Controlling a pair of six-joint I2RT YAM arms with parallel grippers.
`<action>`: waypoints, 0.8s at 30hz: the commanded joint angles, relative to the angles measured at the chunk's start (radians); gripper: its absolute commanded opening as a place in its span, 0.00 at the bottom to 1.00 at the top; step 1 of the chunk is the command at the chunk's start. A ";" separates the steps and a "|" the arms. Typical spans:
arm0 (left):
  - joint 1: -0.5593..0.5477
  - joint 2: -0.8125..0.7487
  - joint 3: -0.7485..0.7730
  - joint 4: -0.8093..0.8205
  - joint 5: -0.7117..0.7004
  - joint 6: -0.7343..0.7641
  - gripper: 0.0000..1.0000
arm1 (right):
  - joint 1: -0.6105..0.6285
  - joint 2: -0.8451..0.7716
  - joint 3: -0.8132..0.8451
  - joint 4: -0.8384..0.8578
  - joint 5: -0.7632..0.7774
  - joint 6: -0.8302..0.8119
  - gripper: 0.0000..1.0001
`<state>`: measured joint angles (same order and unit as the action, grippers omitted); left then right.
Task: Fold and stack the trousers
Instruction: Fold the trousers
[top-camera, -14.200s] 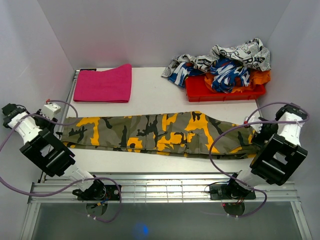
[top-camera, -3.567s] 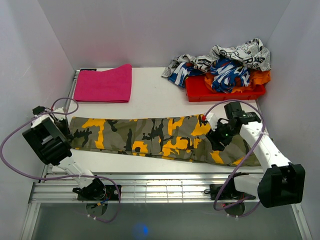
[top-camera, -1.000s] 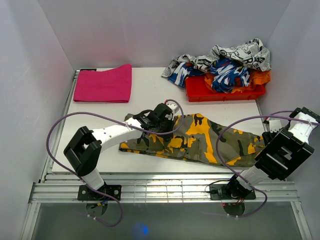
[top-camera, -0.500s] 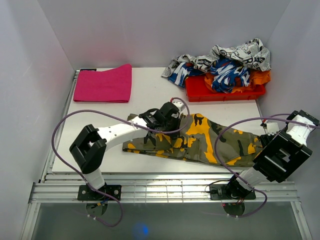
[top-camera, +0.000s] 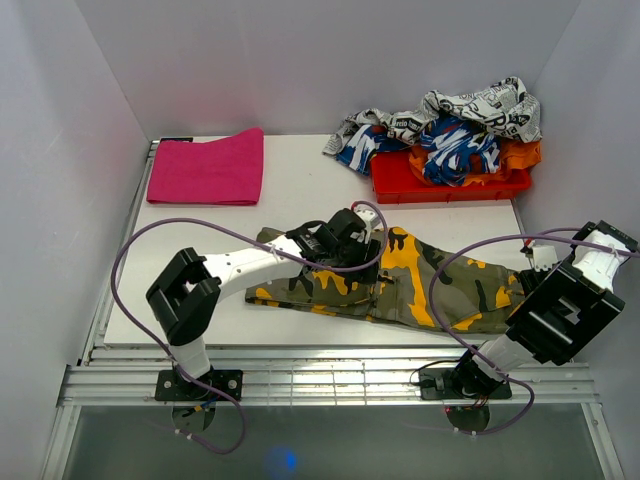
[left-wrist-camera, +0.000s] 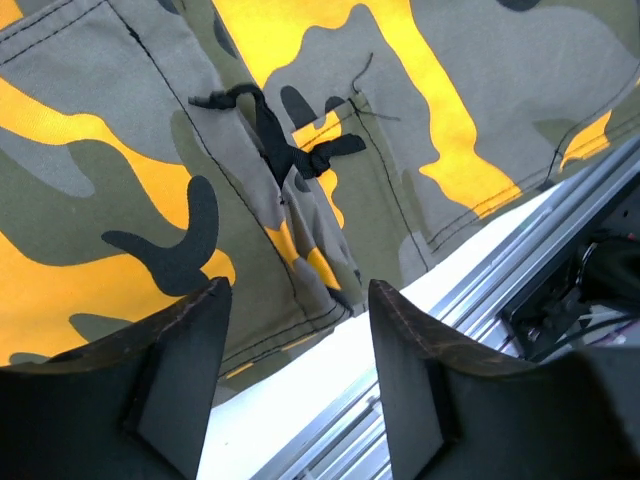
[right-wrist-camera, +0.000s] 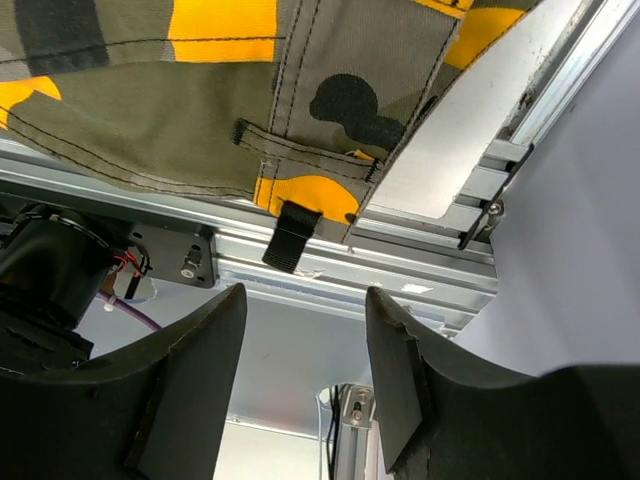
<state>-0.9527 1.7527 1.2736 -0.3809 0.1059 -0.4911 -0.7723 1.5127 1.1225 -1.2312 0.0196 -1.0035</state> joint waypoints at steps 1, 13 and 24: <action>-0.004 -0.068 0.030 0.016 0.057 0.069 0.68 | -0.002 0.001 0.022 -0.016 -0.041 -0.038 0.57; 0.652 -0.295 -0.054 -0.287 0.492 0.342 0.86 | 0.190 -0.104 0.096 -0.080 -0.329 -0.014 0.51; 1.117 -0.136 -0.252 -0.379 0.744 0.592 0.75 | 0.404 -0.054 0.098 -0.077 -0.477 0.078 0.49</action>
<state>0.1471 1.5829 1.0756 -0.7177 0.7013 -0.0166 -0.3965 1.4437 1.1976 -1.2842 -0.3767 -0.9520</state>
